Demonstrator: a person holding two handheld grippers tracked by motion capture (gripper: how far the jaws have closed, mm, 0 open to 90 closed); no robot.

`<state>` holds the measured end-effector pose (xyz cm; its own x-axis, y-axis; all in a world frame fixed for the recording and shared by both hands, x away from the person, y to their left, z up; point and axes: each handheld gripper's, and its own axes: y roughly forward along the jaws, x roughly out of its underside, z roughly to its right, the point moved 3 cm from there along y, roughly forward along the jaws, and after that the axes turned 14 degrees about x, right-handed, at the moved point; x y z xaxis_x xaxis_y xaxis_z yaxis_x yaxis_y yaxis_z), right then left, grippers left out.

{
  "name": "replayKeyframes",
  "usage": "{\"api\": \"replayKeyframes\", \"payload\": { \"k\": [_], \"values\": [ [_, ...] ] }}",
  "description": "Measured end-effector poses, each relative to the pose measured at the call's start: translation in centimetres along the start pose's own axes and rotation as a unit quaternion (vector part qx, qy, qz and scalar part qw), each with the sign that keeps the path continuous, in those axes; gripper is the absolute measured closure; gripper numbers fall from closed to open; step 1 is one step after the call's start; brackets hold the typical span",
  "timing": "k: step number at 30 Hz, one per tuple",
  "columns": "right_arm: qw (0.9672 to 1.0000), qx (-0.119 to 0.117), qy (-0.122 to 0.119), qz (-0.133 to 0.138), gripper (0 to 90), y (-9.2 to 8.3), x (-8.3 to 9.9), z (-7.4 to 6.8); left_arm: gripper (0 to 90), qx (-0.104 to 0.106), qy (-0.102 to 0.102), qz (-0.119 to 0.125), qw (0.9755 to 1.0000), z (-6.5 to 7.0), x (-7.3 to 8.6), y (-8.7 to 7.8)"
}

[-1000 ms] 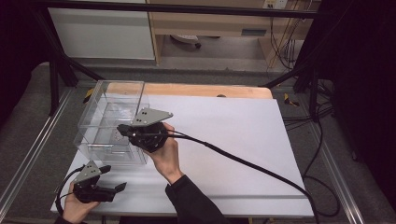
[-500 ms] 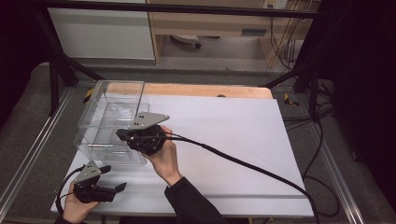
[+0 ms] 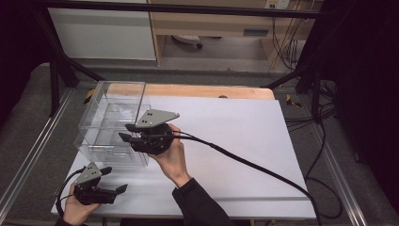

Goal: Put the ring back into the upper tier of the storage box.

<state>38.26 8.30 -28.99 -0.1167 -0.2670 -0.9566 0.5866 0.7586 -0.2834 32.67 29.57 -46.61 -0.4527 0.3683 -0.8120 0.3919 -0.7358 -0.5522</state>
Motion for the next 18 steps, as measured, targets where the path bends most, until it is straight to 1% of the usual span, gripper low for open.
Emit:
{"api": "replayKeyframes", "payload": {
  "k": [3, 5, 6, 7, 8, 9, 14, 16, 18],
  "values": [
    [1.0000, 0.009, 0.003, 0.001, 57.3, -0.9, 0.0, 0.7, 7.1, -0.001, 0.000, 0.000, 1.0000, 0.0, 0.0, 0.0],
    [0.9999, 0.010, 0.007, -0.001, 49.3, -1.6, 0.2, 1.2, 7.1, 0.000, -0.001, 0.000, 1.0000, 0.0, 0.0, 0.0],
    [0.9999, 0.010, 0.007, -0.001, 49.3, -1.6, 0.2, 1.2, 7.1, 0.000, -0.001, 0.000, 1.0000, 0.0, 0.0, 0.0],
    [0.9999, 0.011, 0.011, -0.002, 46.3, -1.8, 0.3, 1.5, 7.1, 0.001, 0.000, -0.001, 1.0000, 0.0, 0.0, 0.0],
    [0.9997, 0.018, 0.015, -0.006, 39.8, -2.5, 0.6, 2.1, 7.1, 0.000, 0.000, -0.001, 1.0000, 0.0, 0.0, 0.1],
    [0.9996, 0.022, 0.016, -0.008, 36.5, -2.7, 0.8, 2.3, 7.1, 0.000, 0.000, -0.001, 1.0000, 0.0, 0.0, 0.1],
    [0.9987, 0.041, 0.026, -0.016, 23.9, -4.2, 2.0, 3.9, 7.0, -0.001, 0.000, -0.002, 1.0000, 0.0, 0.0, 0.1],
    [0.9982, 0.048, 0.028, -0.022, 20.2, -4.7, 2.7, 4.6, 7.0, -0.001, -0.001, -0.002, 1.0000, 0.0, 0.0, 0.1],
    [0.9977, 0.052, 0.036, -0.026, 17.4, -5.4, 3.4, 5.2, 7.0, -0.001, 0.000, -0.002, 1.0000, 0.0, 0.0, 0.1]
  ]
}}
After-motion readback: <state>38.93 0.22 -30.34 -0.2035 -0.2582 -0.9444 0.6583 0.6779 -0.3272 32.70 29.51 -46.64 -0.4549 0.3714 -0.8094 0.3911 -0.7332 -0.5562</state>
